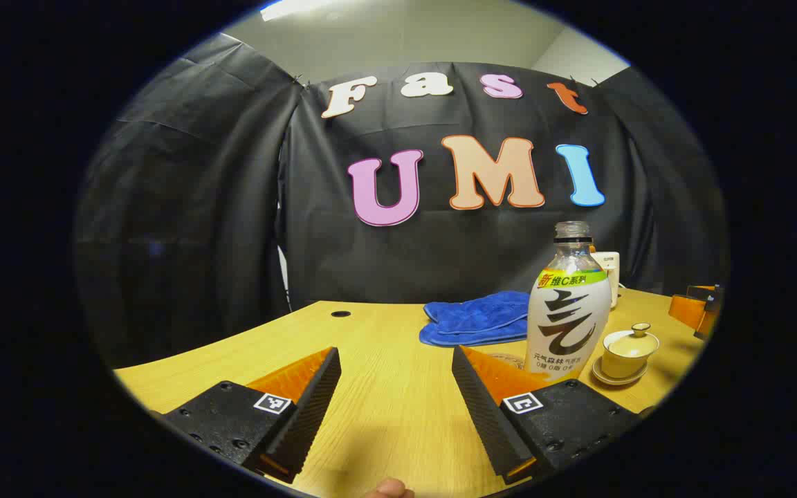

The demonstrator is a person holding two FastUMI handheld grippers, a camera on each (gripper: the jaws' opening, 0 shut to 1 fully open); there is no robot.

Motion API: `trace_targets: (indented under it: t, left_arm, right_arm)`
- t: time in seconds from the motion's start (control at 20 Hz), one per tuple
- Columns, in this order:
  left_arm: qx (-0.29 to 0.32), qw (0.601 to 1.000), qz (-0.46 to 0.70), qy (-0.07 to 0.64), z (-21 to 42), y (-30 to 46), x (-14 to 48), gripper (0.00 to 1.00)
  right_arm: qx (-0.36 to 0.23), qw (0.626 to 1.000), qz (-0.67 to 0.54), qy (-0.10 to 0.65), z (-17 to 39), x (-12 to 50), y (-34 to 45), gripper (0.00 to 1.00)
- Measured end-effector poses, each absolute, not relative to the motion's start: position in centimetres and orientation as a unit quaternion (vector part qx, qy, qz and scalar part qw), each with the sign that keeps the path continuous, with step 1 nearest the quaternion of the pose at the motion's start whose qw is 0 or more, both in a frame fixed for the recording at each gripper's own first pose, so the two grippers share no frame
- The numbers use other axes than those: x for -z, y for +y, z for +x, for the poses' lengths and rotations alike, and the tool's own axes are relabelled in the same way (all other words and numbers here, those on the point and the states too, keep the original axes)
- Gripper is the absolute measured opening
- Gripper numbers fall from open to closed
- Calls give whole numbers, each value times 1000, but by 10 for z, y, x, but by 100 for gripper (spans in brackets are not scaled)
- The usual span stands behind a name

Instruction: Open the teacup lid with one hand, grasp the water bottle and pour water into the teacup with the other hand; after pouring, place the water bottle on the coaster and then close the teacup lid.

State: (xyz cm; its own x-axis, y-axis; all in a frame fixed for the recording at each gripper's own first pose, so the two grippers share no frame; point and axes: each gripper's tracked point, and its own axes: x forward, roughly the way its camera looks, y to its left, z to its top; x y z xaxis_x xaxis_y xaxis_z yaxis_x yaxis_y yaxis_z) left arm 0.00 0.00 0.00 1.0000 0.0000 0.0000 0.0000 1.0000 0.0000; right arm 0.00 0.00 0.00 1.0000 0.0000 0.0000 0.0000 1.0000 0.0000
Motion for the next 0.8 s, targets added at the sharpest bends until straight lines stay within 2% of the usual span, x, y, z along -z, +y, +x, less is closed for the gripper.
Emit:
trace_targets:
  t: [0.3, 0.8]
  left_arm:
    - [-25, 1000, -1, -1, 3, 10, 0, 95]
    - [-25, 1000, -1, -1, 3, 10, 0, 95]
  right_arm:
    - [4, 1000, 0, -1, 1, 1, -3, 95]
    - [10, 1000, 0, -2, 3, 1, -4, 95]
